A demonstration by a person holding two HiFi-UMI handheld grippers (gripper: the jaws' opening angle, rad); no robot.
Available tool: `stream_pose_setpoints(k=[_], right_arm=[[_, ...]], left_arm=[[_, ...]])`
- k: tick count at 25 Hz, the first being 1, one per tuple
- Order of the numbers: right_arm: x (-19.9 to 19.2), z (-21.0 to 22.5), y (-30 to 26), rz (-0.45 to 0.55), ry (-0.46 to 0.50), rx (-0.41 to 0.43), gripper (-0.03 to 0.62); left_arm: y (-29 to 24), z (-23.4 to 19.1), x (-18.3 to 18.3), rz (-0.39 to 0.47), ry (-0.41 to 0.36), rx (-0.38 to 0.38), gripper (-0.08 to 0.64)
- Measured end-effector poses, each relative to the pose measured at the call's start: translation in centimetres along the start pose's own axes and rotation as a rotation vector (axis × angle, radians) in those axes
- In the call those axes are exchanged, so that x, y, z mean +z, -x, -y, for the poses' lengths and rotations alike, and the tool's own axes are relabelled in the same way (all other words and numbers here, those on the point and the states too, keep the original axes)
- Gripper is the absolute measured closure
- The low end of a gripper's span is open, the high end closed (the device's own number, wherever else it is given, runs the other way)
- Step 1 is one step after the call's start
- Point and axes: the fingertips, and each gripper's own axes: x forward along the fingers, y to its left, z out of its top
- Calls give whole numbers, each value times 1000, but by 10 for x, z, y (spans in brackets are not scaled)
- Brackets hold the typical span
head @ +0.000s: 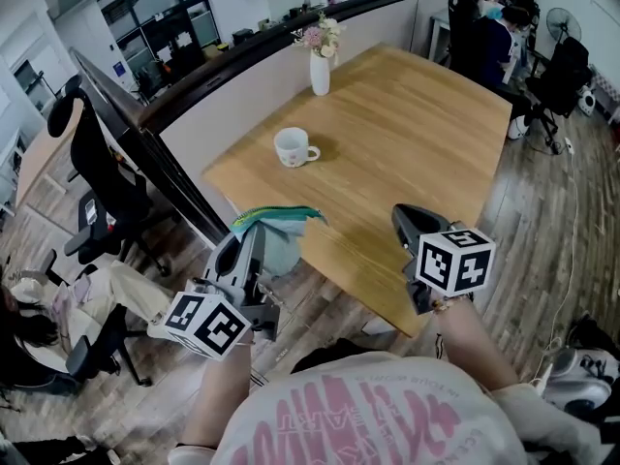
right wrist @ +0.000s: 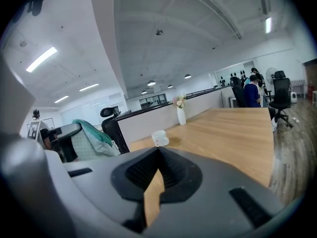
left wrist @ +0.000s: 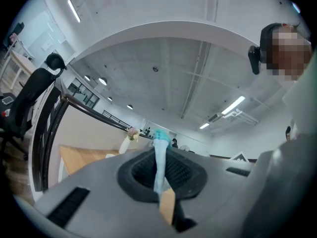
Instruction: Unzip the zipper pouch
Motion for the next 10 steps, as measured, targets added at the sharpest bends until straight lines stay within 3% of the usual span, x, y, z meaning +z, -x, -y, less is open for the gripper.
stream_pose_setpoints(k=[10], right_arm=[[-6, -2, -4, -9, -73, 32, 595]], left_arm=[[0, -1, 4, 19, 3, -2, 555]])
